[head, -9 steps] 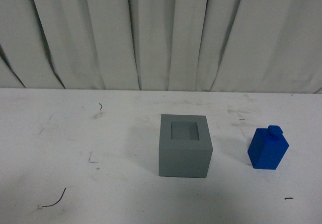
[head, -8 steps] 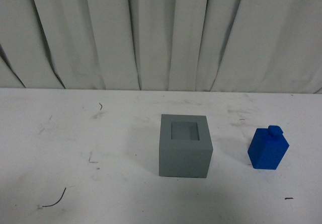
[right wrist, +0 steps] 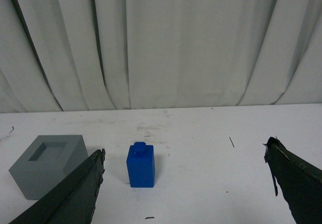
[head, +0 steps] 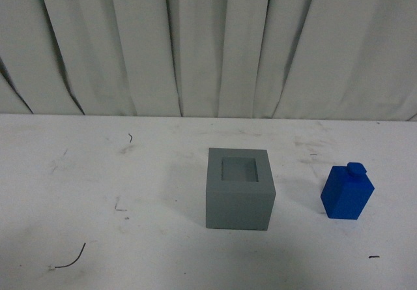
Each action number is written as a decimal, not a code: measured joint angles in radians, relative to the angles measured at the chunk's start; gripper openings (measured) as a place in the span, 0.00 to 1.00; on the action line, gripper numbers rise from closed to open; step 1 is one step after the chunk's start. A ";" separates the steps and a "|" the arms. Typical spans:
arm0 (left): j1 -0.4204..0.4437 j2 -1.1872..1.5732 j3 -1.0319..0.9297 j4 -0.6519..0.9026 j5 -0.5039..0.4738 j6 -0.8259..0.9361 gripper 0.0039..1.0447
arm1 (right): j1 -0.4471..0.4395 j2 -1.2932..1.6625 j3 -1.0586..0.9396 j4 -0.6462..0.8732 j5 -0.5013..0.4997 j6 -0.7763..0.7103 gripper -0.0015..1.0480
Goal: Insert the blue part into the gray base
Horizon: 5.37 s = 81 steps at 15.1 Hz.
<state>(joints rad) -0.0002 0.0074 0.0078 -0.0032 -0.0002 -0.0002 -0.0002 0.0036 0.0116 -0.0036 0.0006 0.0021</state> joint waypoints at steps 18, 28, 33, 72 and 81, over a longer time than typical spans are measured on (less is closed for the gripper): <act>0.000 0.000 0.000 0.000 0.000 0.000 0.94 | -0.337 1.039 0.302 0.998 -0.362 -0.031 0.94; 0.000 0.000 0.000 0.000 0.000 0.000 0.94 | -0.272 1.877 1.252 -0.116 -0.789 -0.999 0.94; 0.000 0.000 0.000 0.000 0.000 0.000 0.94 | -0.192 2.058 1.539 -0.793 -0.759 -1.458 0.94; 0.000 0.000 0.000 0.000 0.000 0.000 0.94 | -0.007 2.313 1.745 -0.985 -0.436 -1.646 0.45; 0.000 0.000 0.000 0.000 0.000 0.000 0.94 | 0.074 2.187 1.930 -1.205 -0.465 -1.643 0.45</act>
<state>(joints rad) -0.0002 0.0074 0.0078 -0.0032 -0.0002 -0.0002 0.0738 2.1902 1.9419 -1.2091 -0.4644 -1.6413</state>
